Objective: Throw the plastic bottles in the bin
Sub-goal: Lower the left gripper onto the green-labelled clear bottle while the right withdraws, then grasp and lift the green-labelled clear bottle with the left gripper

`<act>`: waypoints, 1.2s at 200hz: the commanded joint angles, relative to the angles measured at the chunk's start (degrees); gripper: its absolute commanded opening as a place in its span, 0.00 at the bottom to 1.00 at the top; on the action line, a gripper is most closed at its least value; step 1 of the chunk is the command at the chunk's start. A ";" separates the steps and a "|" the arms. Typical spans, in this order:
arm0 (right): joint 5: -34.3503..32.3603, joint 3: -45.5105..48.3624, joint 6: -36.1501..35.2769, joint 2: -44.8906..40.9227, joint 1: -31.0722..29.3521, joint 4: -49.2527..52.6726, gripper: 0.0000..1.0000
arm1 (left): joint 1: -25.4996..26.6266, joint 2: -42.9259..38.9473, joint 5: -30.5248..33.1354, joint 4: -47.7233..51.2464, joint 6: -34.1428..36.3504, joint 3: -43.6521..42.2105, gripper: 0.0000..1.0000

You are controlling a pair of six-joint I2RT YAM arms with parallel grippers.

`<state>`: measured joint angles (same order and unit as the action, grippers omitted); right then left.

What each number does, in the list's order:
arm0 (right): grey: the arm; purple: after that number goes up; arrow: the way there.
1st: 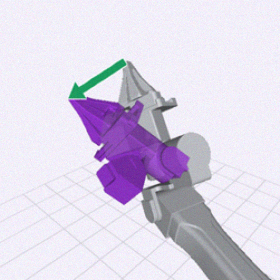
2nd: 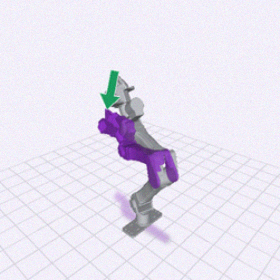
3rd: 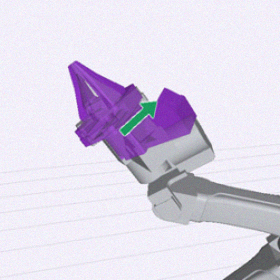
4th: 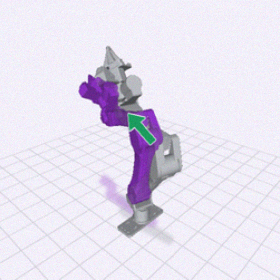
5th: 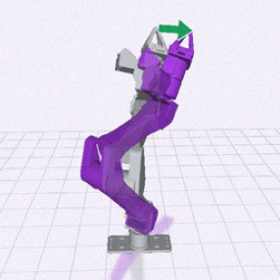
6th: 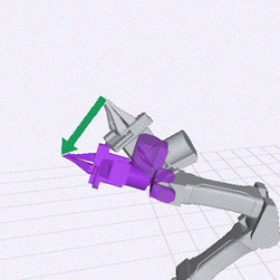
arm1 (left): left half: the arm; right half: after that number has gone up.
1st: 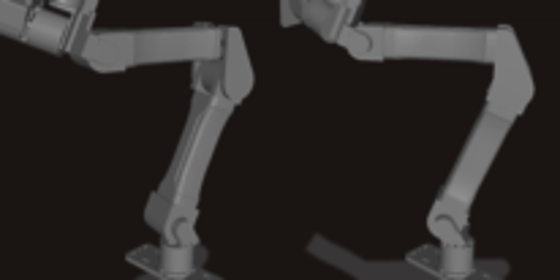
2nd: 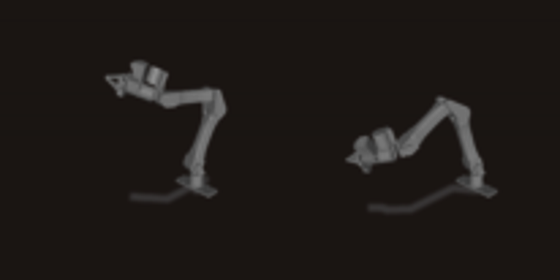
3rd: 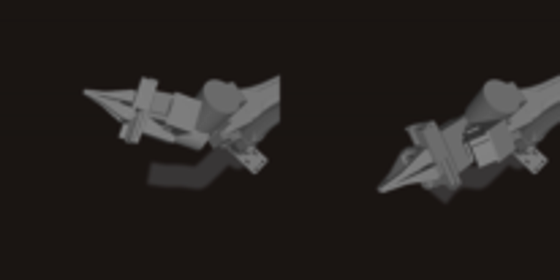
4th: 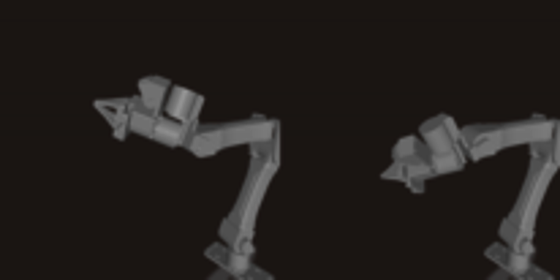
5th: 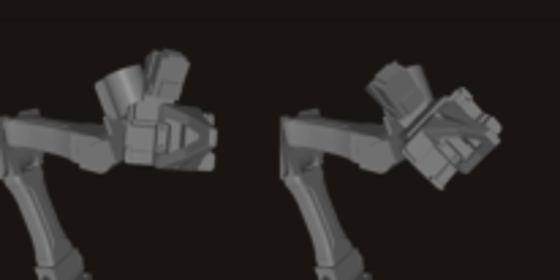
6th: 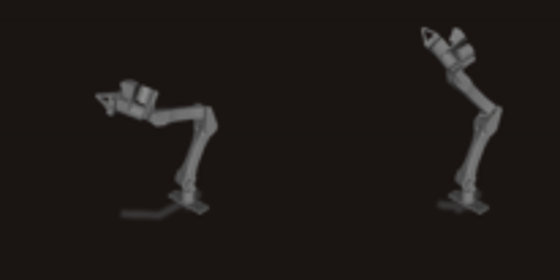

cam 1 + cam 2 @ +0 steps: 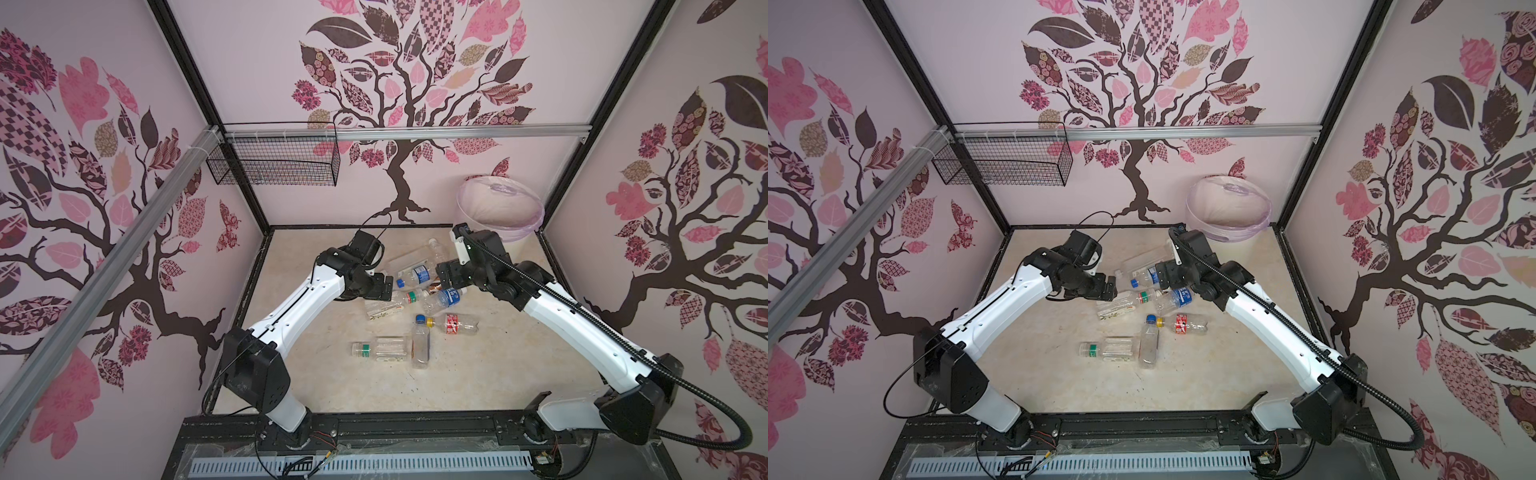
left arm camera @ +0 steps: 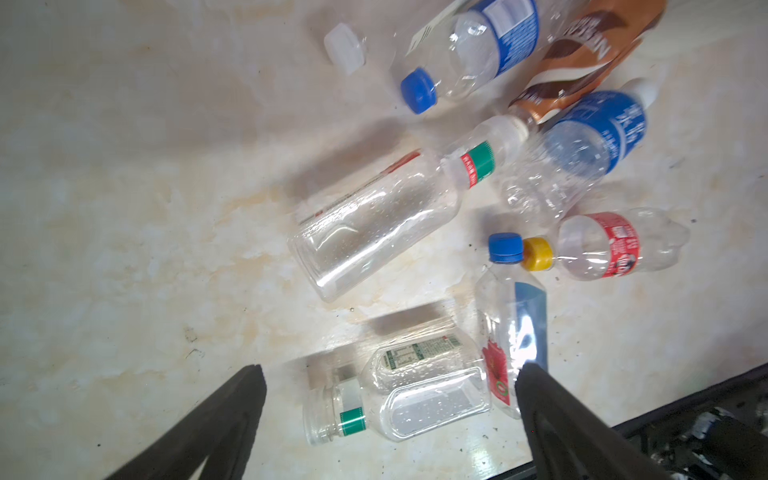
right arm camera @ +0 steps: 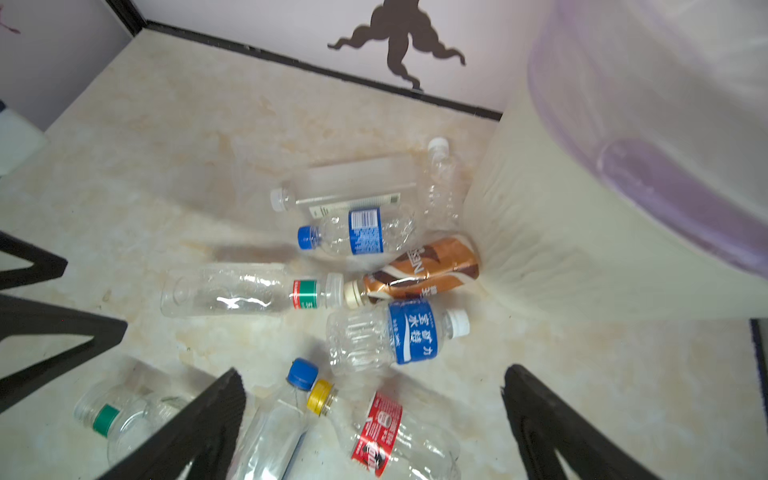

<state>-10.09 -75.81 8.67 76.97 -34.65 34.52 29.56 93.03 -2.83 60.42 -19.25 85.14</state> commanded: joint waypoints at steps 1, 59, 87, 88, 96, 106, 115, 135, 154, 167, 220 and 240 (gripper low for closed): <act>5.51 1.72 4.23 -4.54 0.07 -3.75 0.99 | -0.07 3.96 2.28 1.25 2.28 0.02 0.98; 13.10 7.07 7.24 -4.38 0.03 -5.24 1.00 | -0.05 12.88 5.55 1.36 2.55 2.72 0.98; 15.60 10.03 7.57 -4.57 0.07 -6.21 0.99 | -0.09 14.48 7.14 0.90 2.98 3.18 0.98; 15.74 10.09 7.54 -4.56 0.09 -6.22 0.99 | -0.06 14.51 7.18 0.82 2.98 3.09 0.98; 16.18 10.83 7.59 -4.63 0.05 -6.36 0.99 | -0.05 14.86 7.12 0.43 2.99 3.10 0.98; 16.34 11.76 7.63 -4.87 0.03 -6.70 1.00 | -0.10 15.11 6.70 -0.29 3.16 3.09 0.98; 16.41 12.32 7.68 -5.10 0.04 -6.91 1.00 | -0.06 15.45 6.57 -0.86 3.25 3.08 0.98; 16.50 13.11 7.84 -5.58 0.03 -7.26 1.00 | 0.01 16.46 6.59 -1.90 3.89 3.42 0.98; 16.50 13.27 7.86 -5.95 0.03 -7.45 1.00 | 0.37 17.95 7.23 -1.71 4.79 4.30 0.98; 16.42 13.49 7.84 -6.19 0.03 -7.44 1.00 | 0.81 18.41 7.46 -2.08 5.67 4.33 0.98; 15.81 14.02 7.67 -6.42 0.05 -7.98 1.00 | 4.35 18.98 11.41 -2.08 7.34 3.96 0.98; 15.47 13.85 7.55 -6.64 0.03 -7.98 1.00 | 5.16 18.37 13.53 -0.71 6.69 4.61 0.98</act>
<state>5.80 -62.06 16.12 72.60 -34.48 26.72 33.93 111.11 7.60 58.72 -12.99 87.00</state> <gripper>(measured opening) 0.995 0.983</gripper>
